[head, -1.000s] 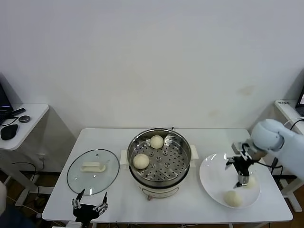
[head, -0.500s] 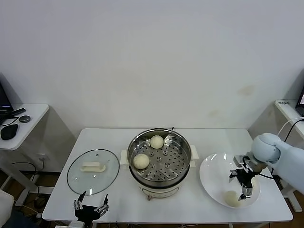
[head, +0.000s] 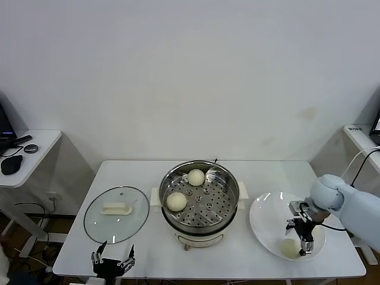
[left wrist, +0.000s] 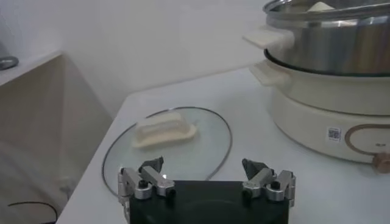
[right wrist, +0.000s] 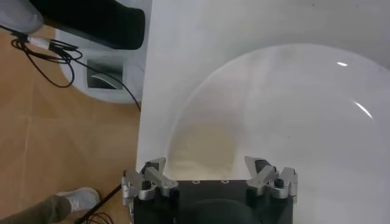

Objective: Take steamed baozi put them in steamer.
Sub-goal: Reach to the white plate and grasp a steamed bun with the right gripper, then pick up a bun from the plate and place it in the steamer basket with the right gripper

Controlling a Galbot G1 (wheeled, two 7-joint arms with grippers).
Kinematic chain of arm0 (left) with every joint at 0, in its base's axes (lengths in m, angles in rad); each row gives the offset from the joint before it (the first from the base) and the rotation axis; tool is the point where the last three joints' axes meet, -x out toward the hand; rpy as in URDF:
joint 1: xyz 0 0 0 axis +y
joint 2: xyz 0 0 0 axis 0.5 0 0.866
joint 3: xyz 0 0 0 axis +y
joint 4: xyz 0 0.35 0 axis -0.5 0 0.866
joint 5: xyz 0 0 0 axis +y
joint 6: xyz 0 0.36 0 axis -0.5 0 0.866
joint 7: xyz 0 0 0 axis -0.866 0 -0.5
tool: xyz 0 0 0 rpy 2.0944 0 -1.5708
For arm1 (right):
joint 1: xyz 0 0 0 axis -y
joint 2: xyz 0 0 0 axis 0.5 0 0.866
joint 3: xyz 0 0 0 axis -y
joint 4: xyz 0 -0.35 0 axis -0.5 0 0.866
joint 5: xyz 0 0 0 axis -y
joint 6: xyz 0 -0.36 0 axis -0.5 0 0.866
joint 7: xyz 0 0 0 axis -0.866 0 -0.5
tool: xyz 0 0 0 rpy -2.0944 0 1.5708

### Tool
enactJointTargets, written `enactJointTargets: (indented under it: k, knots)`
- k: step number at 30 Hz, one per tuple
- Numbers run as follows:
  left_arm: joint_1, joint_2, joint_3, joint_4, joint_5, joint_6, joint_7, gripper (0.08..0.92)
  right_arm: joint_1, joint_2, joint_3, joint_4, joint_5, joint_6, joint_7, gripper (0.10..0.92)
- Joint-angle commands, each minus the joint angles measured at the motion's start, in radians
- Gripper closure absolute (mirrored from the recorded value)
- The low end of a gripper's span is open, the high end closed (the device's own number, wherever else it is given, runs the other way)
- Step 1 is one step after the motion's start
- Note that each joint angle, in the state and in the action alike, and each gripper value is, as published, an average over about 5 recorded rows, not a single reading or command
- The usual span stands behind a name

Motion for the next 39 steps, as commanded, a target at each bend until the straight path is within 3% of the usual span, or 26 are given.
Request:
enactJointTargets:
  k: [1,6,30,39]
  knots:
    - [-0.002,0.002,0.000,-0.004,0.001,0.001,0.001,0.177,-0.028,0.011,0.009,-0.011,-0.011,0.004,-0.001,0.203]
    - [-0.003,0.002,0.001,-0.001,0.000,0.001,0.001,0.177,-0.029,0.010,0.014,-0.010,-0.006,-0.001,0.001,0.218]
    - [-0.012,0.003,0.010,-0.006,-0.002,0.000,-0.002,0.177,0.042,-0.020,0.018,0.015,0.043,-0.022,-0.003,0.600]
    - [-0.012,-0.005,0.017,-0.031,0.015,-0.015,-0.015,0.177,0.446,0.015,-0.158,0.033,0.176,-0.042,-0.015,0.606]
